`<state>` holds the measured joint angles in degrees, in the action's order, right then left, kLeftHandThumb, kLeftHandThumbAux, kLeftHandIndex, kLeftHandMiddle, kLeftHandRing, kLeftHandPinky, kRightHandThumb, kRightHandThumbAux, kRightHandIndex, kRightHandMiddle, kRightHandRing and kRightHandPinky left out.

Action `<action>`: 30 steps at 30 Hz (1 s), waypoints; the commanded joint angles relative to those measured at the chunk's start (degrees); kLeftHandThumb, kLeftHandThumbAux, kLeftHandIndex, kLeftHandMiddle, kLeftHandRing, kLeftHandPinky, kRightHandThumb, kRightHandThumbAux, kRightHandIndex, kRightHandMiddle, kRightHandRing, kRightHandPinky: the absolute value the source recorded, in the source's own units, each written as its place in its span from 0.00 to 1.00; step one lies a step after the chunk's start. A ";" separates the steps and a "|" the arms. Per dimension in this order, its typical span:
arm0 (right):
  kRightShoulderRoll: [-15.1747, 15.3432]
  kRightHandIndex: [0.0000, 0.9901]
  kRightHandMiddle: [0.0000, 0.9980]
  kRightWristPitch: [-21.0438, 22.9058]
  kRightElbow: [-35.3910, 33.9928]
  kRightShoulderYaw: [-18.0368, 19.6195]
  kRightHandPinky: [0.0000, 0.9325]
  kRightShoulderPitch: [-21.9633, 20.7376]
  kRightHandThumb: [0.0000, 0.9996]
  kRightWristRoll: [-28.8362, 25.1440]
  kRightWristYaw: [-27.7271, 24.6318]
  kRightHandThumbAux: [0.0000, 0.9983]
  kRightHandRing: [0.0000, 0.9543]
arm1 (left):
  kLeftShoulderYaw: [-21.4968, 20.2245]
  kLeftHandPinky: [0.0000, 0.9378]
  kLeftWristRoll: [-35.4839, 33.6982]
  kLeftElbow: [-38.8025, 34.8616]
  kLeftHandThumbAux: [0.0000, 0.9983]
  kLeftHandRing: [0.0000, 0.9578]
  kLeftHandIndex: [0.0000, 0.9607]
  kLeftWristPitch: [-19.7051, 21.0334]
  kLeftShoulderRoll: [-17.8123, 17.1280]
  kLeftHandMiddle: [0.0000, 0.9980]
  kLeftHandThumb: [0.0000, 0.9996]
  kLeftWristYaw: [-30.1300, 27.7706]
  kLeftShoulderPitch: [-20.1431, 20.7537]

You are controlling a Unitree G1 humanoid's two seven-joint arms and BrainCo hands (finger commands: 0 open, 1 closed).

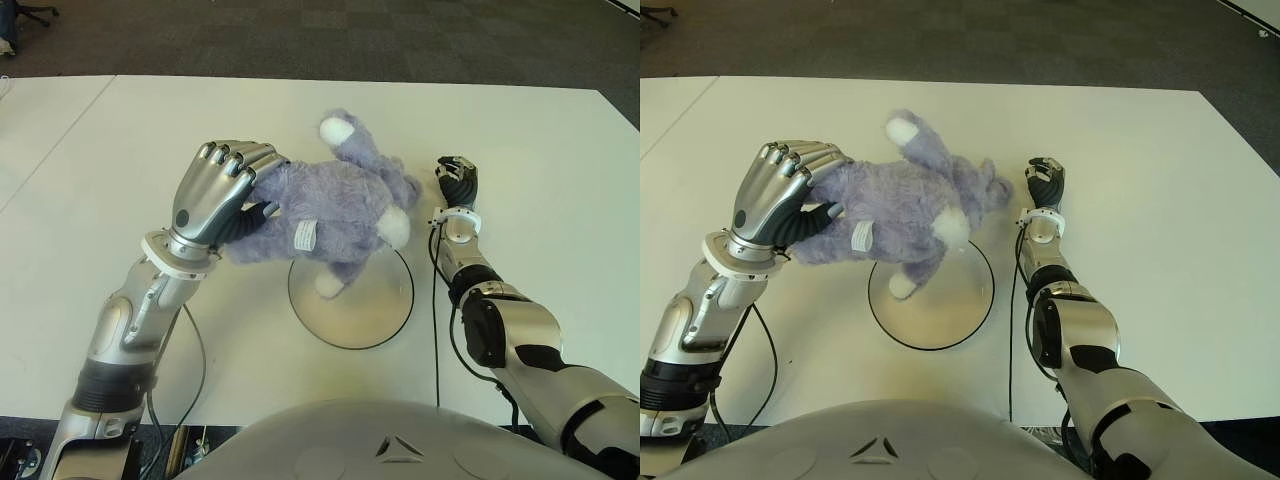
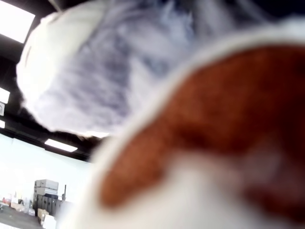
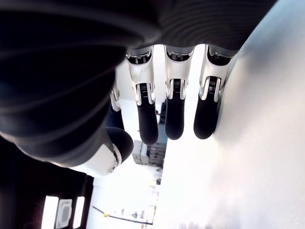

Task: Put the doll into the plate.

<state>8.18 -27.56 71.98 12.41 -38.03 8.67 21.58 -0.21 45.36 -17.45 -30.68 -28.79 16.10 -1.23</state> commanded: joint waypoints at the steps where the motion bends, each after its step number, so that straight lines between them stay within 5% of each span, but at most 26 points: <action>1: -3.65 0.41 0.30 4.41 5.56 -0.24 0.12 9.30 0.70 -0.46 -0.51 0.73 0.25 | -0.34 0.90 -2.71 0.54 0.70 0.91 0.46 -0.44 0.95 0.86 0.72 -0.25 -1.26; 22: -3.71 0.41 0.34 4.55 5.58 -0.08 0.10 9.17 0.71 -0.60 -0.52 0.73 0.29 | 2.12 0.90 -25.51 -1.64 0.70 0.90 0.46 -2.78 -1.20 0.86 0.71 -16.09 -3.03; 30: -3.70 0.40 0.33 4.71 5.58 -0.49 0.11 9.19 0.70 -0.21 -0.27 0.73 0.28 | 1.38 0.91 -25.41 0.99 0.70 0.91 0.46 -5.81 -0.23 0.86 0.71 -16.94 -2.61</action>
<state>8.15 -27.56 71.99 12.33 -38.03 8.73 21.63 1.13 21.20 -18.10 -35.13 -29.32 0.35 -3.61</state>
